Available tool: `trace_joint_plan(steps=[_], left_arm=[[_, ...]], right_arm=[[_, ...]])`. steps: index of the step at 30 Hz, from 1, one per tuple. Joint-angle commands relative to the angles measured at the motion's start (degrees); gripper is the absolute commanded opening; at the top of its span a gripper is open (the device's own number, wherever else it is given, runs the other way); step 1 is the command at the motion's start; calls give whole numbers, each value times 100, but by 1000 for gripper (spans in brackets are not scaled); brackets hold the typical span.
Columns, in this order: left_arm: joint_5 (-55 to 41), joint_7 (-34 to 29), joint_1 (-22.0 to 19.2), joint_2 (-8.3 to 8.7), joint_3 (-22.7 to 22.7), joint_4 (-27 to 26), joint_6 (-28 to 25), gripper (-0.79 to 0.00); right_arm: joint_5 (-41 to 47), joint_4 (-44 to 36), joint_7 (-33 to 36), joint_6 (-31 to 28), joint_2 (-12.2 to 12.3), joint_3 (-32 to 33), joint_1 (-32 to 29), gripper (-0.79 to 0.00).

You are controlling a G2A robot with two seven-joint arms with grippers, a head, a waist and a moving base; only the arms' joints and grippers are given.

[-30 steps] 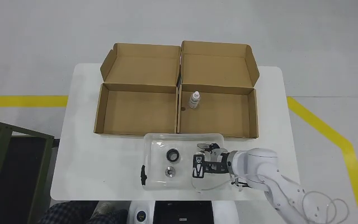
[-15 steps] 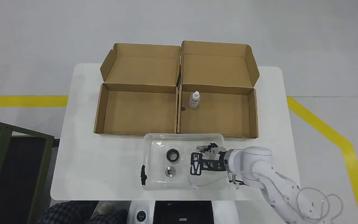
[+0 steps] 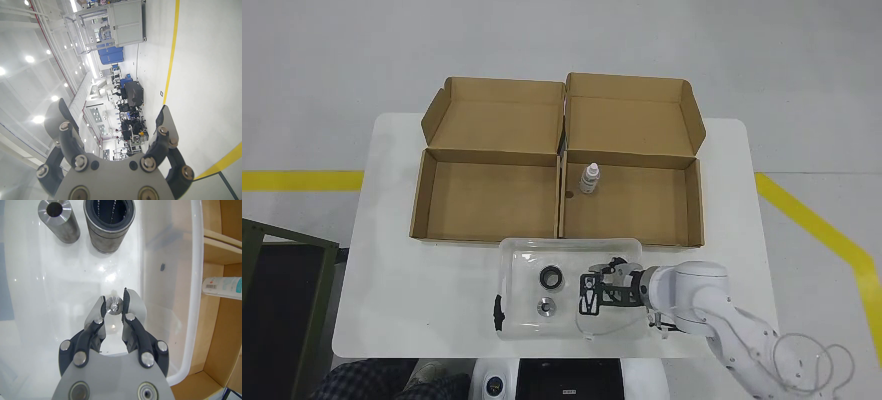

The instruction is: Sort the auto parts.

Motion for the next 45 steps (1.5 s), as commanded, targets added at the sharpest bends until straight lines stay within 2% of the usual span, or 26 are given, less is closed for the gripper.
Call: trace_joint_plan(steps=[1,17,22,24,32,37,45], left_arm=[[0,0,0,0,0,0,0,0],[0,0,0,0,0,0,0,0],[0,0,0,0,0,0,0,0],[0,0,0,0,0,0,0,0],[0,0,0,0,0,0,0,0],[0,0,0,0,0,0,0,0],[0,0,0,0,0,0,0,0]], right_arm=[[68,-68,-24,-12,9,40,-15,-785],[820,-320,-1235,-99,54,476,61,-785],[1276,-129,-2354,-149,56,774,93,-785],[1098,-125,-2653,-6,63,960,142,-785],[1111,-38,-4553,447,36,1359,29,-785],[1238,21,-5017,381,20,1430,127,-785],[1287,51,-5504,645,0,1673,159,-785]])
